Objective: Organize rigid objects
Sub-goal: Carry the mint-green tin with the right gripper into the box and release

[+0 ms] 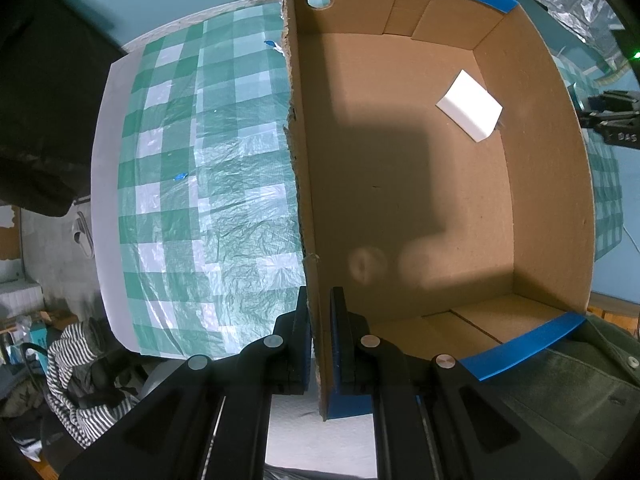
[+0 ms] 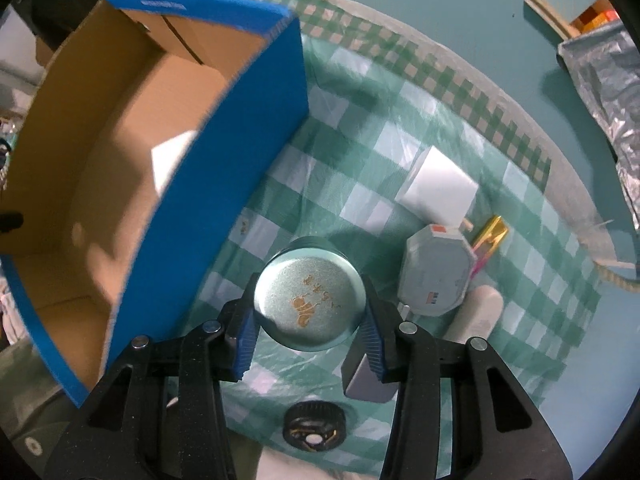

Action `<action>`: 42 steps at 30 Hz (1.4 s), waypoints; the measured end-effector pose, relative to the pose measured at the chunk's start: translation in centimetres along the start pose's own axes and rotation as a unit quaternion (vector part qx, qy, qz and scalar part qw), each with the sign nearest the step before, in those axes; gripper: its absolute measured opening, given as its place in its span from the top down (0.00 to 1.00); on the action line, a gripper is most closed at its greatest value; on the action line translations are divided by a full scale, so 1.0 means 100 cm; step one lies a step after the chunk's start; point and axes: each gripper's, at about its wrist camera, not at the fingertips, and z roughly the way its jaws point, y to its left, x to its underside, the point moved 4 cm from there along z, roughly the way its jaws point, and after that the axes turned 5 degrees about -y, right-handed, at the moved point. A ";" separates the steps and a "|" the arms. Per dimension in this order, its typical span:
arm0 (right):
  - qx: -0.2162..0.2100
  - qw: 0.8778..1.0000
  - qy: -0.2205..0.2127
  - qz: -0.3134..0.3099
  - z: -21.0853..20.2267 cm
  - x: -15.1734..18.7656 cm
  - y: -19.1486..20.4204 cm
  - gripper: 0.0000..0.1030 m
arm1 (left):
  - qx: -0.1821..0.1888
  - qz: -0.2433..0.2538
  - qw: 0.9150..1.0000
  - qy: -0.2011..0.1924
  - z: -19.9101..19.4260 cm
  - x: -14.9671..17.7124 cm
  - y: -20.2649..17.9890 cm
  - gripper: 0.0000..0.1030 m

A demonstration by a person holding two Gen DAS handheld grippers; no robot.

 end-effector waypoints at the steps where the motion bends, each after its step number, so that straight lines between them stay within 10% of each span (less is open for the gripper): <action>1: -0.001 1.000 -0.003 -0.003 -0.006 -0.002 0.002 0.57 | 0.000 0.000 1.000 0.000 0.000 0.000 0.000 0.92; 19: -0.009 0.997 -0.053 -0.057 -0.077 -0.052 0.042 0.57 | -0.002 0.003 1.000 0.001 0.002 -0.003 -0.001 0.92; 42: 0.010 0.997 -0.006 -0.082 0.008 -0.100 0.065 0.57 | 0.003 0.001 1.000 0.000 0.002 -0.004 0.000 0.92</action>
